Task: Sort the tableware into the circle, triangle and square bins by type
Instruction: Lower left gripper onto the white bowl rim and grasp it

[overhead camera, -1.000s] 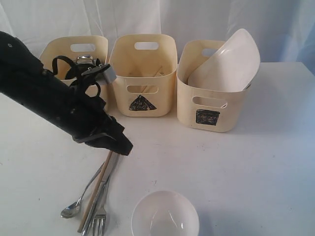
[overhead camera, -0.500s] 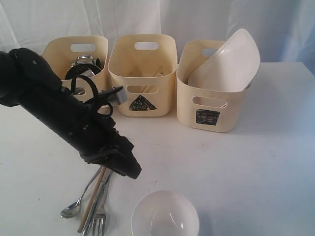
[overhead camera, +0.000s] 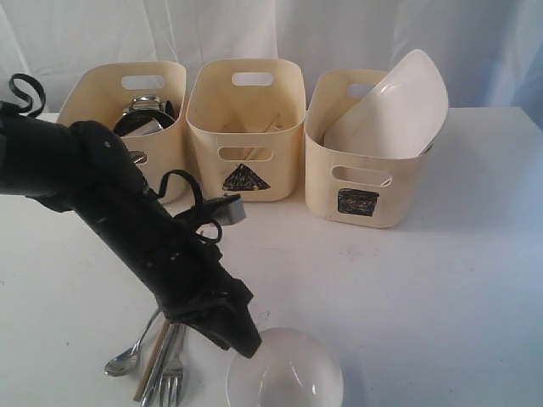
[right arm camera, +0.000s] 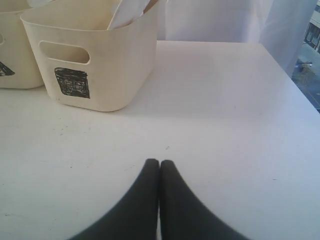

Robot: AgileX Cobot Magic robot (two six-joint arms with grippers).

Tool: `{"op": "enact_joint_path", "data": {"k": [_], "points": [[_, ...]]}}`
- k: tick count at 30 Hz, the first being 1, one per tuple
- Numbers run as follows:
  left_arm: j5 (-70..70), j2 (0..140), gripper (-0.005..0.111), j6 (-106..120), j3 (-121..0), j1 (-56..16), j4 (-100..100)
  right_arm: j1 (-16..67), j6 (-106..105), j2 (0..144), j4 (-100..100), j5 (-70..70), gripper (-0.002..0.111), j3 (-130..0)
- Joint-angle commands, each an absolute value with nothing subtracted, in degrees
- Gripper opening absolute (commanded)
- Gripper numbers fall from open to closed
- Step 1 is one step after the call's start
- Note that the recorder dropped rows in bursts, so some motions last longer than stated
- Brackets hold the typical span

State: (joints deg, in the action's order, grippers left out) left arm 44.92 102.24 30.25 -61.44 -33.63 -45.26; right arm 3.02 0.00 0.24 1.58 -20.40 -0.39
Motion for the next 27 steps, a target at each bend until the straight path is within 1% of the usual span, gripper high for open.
{"op": "enact_joint_path", "data": {"k": [1,10,12,15,20,21,27], "points": [[42.21,102.94,0.048,29.64,-61.14,-36.52,-45.66,2.77,0.0,0.0,1.7,-20.05,0.0,0.0],[40.49,103.45,0.047,26.89,-61.14,-37.35,-42.51,2.77,0.0,0.0,1.7,-20.05,0.0,0.0],[40.6,103.45,0.041,25.44,-61.14,-37.35,-41.98,2.77,0.0,0.0,1.7,-20.05,0.0,0.0],[40.69,103.45,0.025,25.22,-61.14,-37.35,-41.85,2.77,0.0,0.0,1.7,-20.05,0.0,0.0],[41.22,103.45,0.002,25.22,-61.14,-37.35,-41.85,2.77,0.0,0.0,1.7,-20.05,0.0,0.0],[41.45,103.45,0.0,25.33,-61.14,-37.35,-41.85,2.77,0.0,0.0,1.7,-20.05,0.0,0.0],[41.48,103.45,0.0,25.45,-61.14,-37.35,-41.76,2.77,0.0,0.0,1.7,-20.05,0.0,0.0]]}}
